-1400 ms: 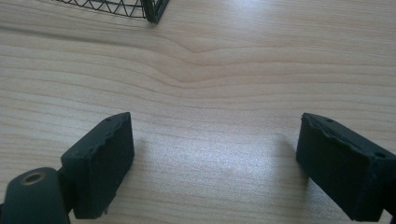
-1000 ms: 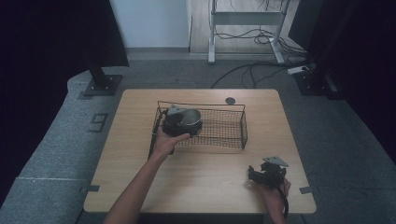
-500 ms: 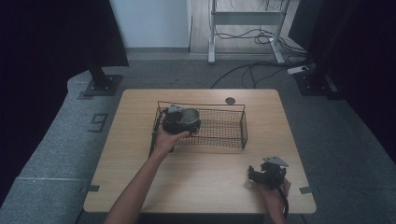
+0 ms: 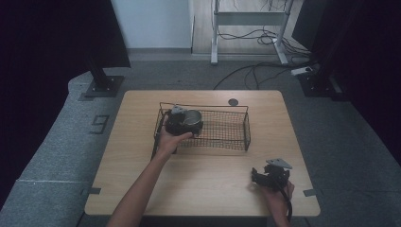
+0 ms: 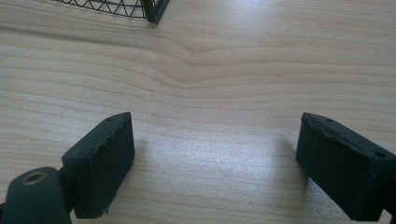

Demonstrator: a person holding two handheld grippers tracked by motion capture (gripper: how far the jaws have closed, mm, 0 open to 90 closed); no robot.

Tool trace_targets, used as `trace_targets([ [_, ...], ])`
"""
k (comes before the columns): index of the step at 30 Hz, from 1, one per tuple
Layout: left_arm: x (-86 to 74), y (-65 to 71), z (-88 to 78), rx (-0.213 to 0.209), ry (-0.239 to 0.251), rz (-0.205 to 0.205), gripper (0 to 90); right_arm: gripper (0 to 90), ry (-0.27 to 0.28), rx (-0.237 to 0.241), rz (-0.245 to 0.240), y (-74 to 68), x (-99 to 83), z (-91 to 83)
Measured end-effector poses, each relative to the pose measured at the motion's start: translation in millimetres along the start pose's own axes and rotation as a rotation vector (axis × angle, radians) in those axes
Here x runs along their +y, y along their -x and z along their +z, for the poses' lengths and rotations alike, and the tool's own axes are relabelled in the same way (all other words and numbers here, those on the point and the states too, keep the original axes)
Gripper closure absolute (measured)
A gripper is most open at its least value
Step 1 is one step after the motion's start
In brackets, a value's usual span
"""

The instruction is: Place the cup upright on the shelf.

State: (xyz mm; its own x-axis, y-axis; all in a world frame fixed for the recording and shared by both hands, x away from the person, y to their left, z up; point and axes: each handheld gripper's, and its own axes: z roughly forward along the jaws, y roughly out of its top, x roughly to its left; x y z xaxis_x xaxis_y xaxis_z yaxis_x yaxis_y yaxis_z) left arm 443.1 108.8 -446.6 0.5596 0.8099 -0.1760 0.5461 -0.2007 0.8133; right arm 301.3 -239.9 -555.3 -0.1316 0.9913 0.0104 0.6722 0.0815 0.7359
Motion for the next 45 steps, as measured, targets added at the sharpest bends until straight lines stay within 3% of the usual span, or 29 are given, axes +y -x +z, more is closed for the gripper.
trace_targets([
  [14,4.2,-7.6,12.1,0.011,-0.008,-0.012,17.9,11.9,0.001,0.001,-0.001,-0.1,0.0,-0.1],
  [27,0.2,-14.1,31.8,0.034,-0.072,-0.052,17.8,12.0,0.002,0.0,-0.002,-0.3,-0.1,-0.1],
  [31,-5.0,-17.3,39.4,0.037,-0.12,-0.055,17.8,12.1,0.002,0.0,-0.002,-0.3,-0.1,-0.1],
  [45,-13.3,-17.9,48.4,0.058,-0.157,-0.058,17.4,12.2,0.002,0.0,-0.002,-0.5,-0.1,-0.2],
])
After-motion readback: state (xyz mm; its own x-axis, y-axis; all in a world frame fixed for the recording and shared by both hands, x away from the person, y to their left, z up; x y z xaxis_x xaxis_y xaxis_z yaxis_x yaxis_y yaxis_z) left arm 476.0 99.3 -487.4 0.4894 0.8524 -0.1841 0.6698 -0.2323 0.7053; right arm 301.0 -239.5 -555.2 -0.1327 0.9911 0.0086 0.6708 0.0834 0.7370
